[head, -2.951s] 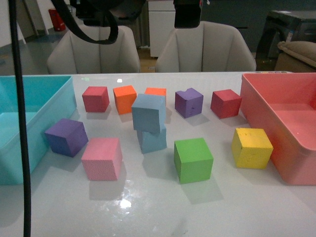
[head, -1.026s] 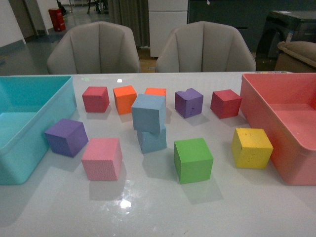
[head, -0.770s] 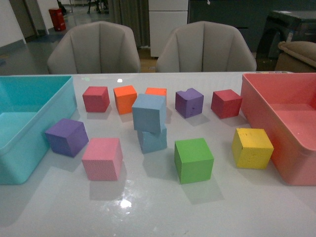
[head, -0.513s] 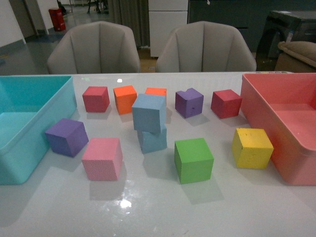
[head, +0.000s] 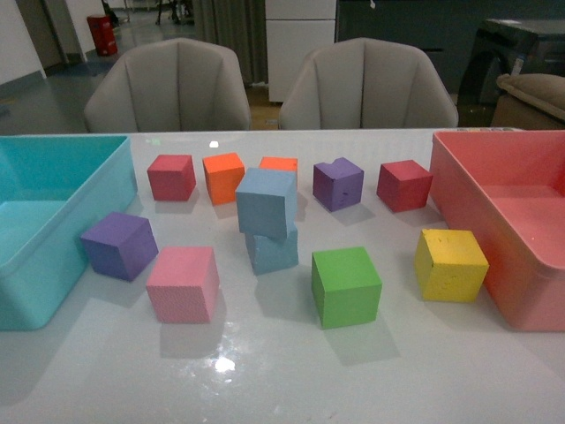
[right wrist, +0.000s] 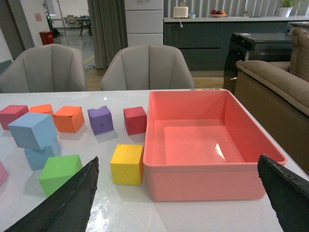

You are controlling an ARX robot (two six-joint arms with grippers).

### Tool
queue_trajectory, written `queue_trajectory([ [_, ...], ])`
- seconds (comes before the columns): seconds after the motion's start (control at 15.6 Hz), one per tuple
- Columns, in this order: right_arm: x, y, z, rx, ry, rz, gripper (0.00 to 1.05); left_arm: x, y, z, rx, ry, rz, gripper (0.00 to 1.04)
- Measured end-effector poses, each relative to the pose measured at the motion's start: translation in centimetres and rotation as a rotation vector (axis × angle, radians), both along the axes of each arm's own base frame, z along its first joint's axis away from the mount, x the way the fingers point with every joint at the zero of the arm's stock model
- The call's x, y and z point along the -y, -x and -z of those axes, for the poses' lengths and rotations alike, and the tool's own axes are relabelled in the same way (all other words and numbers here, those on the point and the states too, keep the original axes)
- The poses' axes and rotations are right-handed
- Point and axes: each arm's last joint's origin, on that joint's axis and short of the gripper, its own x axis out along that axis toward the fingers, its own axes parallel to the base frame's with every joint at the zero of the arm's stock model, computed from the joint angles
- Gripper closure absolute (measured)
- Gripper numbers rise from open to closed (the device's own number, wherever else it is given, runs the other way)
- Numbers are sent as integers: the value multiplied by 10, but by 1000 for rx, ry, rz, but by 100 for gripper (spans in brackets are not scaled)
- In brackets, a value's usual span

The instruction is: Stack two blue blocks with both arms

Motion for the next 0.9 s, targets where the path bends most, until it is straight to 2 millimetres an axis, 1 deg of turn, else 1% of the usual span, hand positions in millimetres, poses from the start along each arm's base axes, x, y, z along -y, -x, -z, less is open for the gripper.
queue_trajectory([
  [0.13, 0, 0, 0, 0, 0, 0, 6, 0, 2, 0, 3, 0, 0, 103],
  [0.26, 0, 0, 0, 0, 0, 0, 6, 0, 11, 6, -36, 0, 0, 103],
  [0.32, 0, 0, 0, 1, 0, -1, 6, 0, 13, 1, 4, 0, -3, 103],
  [0.38, 0, 0, 0, 1, 0, 0, 6, 0, 12, 4, -19, 0, 0, 103],
  [0.58, 0, 0, 0, 0, 0, 0, 6, 0, 12, 4, -12, 1, 0, 103],
  [0.64, 0, 0, 0, 0, 0, 0, 6, 0, 12, 3, -12, 1, -1, 99],
  [0.71, 0, 0, 0, 0, 0, 0, 6, 0, 12, 4, -13, 1, 0, 67],
  [0.77, 0, 0, 0, 0, 0, 0, 6, 0, 12, 4, -12, 1, 0, 27],
  [0.83, 0, 0, 0, 0, 0, 0, 6, 0, 12, 4, -12, 1, 0, 8],
  [0.9, 0, 0, 0, 0, 0, 0, 6, 0, 12, 3, -12, 1, 0, 7],
])
